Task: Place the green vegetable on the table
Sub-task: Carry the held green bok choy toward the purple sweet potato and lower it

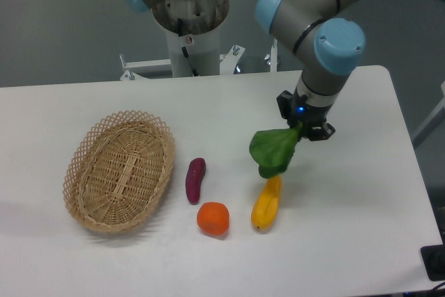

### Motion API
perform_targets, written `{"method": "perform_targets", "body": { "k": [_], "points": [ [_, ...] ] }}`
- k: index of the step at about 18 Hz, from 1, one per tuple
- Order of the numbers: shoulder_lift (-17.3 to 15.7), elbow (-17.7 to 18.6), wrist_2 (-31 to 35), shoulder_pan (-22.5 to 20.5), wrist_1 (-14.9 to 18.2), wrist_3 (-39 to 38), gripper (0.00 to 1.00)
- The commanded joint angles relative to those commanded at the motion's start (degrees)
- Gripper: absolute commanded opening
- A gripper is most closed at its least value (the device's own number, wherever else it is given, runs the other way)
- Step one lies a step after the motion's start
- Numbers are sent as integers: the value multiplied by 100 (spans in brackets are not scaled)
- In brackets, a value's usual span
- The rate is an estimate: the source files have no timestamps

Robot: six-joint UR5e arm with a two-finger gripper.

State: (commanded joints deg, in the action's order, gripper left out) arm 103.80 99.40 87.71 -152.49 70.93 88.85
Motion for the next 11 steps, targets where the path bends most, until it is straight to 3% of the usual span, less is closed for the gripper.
{"method": "perform_targets", "body": {
  "k": [7,11],
  "points": [
    [-413,659,9,9,-44,730,13],
    [-747,1282,-26,70,-192,739,15]
  ]
}}
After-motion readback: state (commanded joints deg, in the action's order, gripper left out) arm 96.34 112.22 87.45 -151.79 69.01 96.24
